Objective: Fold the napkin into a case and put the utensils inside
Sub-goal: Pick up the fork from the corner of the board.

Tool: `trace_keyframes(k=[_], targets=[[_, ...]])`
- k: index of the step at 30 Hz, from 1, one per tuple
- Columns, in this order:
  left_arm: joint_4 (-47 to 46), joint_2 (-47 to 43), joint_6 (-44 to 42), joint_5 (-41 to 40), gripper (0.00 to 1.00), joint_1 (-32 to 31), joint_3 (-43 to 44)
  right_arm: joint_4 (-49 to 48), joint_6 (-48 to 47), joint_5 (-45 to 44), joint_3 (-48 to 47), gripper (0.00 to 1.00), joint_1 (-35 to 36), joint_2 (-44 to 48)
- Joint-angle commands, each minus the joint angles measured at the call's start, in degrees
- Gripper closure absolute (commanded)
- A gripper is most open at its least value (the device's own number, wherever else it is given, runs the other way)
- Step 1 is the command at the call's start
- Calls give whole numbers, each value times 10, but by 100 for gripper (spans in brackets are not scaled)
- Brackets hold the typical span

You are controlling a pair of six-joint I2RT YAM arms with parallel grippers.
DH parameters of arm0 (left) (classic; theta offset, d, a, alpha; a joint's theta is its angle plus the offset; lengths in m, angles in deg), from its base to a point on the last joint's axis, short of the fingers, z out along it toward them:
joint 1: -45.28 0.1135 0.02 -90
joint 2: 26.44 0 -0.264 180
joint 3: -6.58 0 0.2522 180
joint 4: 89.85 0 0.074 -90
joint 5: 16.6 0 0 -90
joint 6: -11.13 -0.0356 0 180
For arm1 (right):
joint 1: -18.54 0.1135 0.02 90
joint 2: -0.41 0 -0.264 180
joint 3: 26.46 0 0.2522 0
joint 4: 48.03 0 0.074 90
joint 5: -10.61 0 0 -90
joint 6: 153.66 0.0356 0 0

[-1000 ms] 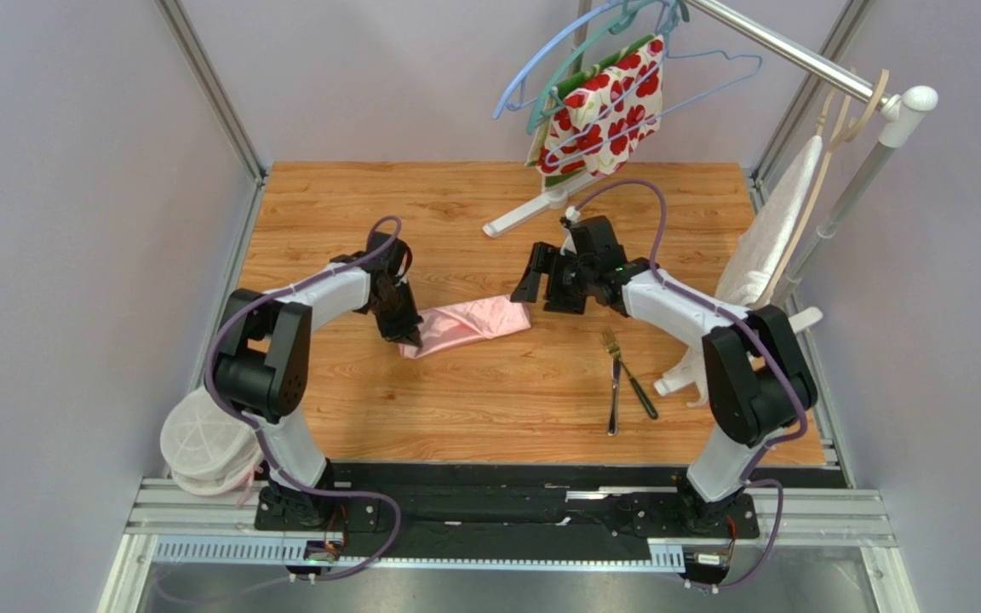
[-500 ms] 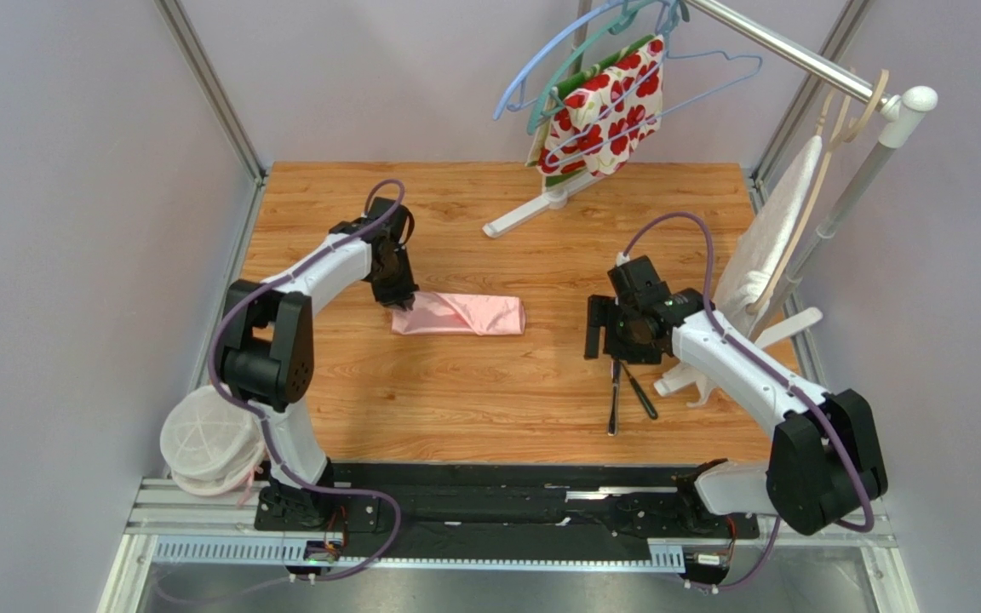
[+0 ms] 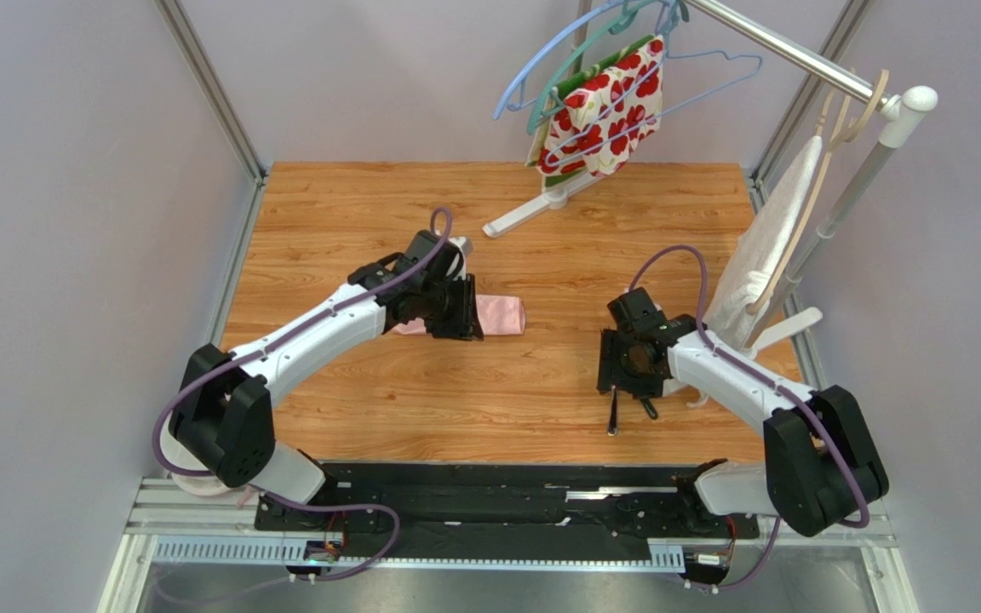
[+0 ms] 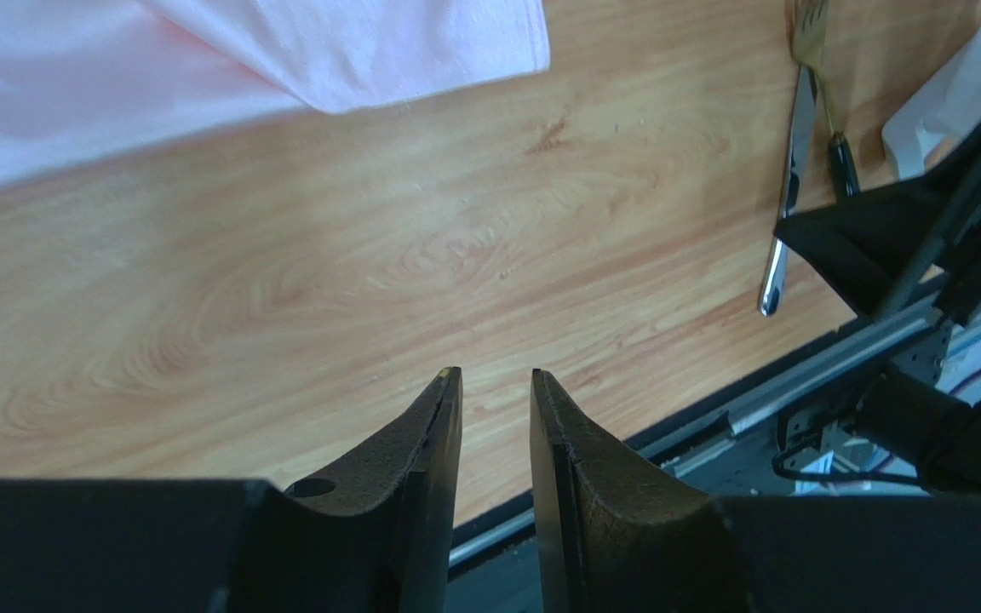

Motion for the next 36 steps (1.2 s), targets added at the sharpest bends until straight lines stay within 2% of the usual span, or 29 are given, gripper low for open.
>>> trace_keyframes(k=[1, 2, 4, 8, 12, 16, 25, 28, 31, 32, 34, 35, 36], targets=[[-28, -43, 28, 20, 65, -25, -12, -85, 21, -18, 20, 39, 24, -30], [-24, -58, 32, 20, 65, -26, -15, -89, 21, -19, 20, 47, 26, -45], [-13, -74, 33, 20, 65, -32, -18, -82, 25, -44, 17, 50, 44, -36], [7, -117, 33, 12, 65, -33, -31, -44, 18, -79, 1, 46, 45, 20], [-13, -132, 35, 44, 65, -33, -46, -33, -14, -64, -34, 41, -4, 40], [-19, -129, 19, 75, 65, -33, -38, -29, -42, -69, -58, 41, -27, 0], [-23, -112, -6, 119, 65, -33, -18, -77, -42, -45, -6, 49, -43, -60], [-25, -110, -6, 137, 65, -33, -18, -72, -26, -45, 0, 59, -47, -80], [-32, -109, -3, 156, 65, -33, -23, -77, -24, -37, -2, 63, -48, -84], [-36, -109, -1, 159, 66, -33, -24, -75, -30, -27, -6, 71, -47, -95], [-41, -106, 4, 165, 66, -33, -23, -64, -33, -16, -18, 78, -42, -129], [-43, -104, 4, 165, 66, -33, -21, -63, -35, -14, -22, 86, -39, -137], [-43, -103, 4, 166, 66, -33, -18, -64, -38, -13, -24, 90, -34, -139]])
